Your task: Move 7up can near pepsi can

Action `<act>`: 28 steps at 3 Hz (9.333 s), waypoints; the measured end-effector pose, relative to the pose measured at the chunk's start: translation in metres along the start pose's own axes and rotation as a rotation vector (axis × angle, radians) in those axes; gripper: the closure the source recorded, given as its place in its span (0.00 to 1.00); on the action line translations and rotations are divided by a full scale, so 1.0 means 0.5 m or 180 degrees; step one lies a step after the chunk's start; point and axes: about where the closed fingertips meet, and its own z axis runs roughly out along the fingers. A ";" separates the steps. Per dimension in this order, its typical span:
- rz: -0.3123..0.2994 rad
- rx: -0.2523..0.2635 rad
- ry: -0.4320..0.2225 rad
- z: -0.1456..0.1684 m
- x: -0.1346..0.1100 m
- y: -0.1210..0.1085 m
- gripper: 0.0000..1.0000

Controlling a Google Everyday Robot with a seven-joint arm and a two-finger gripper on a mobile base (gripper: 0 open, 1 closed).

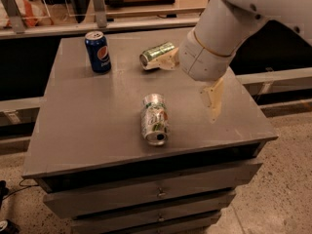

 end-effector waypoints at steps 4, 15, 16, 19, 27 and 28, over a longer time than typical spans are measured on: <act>-0.1717 -0.0512 -0.0118 0.126 -0.082 -0.079 0.00; 0.2327 0.1549 -0.1796 0.085 0.105 -0.284 1.00; 0.2710 0.1751 -0.2045 0.084 0.089 -0.341 1.00; 0.3449 0.1992 -0.2396 0.197 0.032 -0.442 1.00; 0.4023 0.3217 -0.2652 0.228 0.118 -0.438 0.13; 0.3980 0.3229 -0.2637 0.224 0.119 -0.443 0.00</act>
Offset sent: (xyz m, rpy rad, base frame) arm 0.0186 0.0753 -0.0330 -0.1329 0.0272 0.6003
